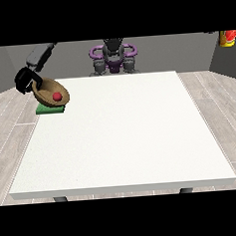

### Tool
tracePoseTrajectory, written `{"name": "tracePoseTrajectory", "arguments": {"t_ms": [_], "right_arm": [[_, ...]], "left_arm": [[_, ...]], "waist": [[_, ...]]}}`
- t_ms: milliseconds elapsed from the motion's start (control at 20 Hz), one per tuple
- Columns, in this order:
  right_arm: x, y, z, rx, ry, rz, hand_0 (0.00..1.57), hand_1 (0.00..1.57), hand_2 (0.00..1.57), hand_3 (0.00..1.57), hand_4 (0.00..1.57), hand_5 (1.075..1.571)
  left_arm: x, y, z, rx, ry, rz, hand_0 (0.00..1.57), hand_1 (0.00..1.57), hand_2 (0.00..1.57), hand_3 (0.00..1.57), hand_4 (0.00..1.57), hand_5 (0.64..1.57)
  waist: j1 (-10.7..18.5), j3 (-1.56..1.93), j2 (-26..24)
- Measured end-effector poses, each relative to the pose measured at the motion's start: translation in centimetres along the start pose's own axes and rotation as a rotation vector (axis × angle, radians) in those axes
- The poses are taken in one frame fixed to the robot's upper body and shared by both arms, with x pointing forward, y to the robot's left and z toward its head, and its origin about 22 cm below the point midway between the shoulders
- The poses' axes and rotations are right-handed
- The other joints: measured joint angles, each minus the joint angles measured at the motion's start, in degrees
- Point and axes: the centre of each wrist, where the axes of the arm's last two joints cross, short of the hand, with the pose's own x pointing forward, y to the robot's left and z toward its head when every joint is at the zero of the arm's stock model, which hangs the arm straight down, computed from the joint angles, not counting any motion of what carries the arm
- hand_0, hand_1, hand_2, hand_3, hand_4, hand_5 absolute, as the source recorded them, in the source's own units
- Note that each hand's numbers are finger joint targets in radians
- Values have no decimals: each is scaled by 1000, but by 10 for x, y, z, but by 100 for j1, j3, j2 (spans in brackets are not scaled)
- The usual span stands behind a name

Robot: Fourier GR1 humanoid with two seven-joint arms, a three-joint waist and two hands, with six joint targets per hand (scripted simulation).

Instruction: Pick the cup and pour the ball into the bowl, then pick the bowl and place it on the pad

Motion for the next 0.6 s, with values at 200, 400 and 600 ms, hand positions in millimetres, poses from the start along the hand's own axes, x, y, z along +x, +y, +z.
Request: {"name": "tracePoseTrajectory", "arguments": {"t_ms": [200,400,600], "right_arm": [[-11,-8,0,-25,29,-64,1571,1571,1571,1011,527,1568],[-9,-21,-1,-88,53,-54,1571,1571,1571,977,0,1554],[-6,-29,-2,-146,23,-61,1487,1487,1398,802,0,1544]], "left_arm": [[5,-5,-3,-3,-5,-4,0,0,0,0,1190,1562],[10,-3,-4,-9,-16,-6,0,0,0,0,1195,1561],[17,6,-2,-6,-28,-6,0,0,0,0,1190,1562]], "waist": [[23,8,-11],[89,23,43],[98,30,122]]}}
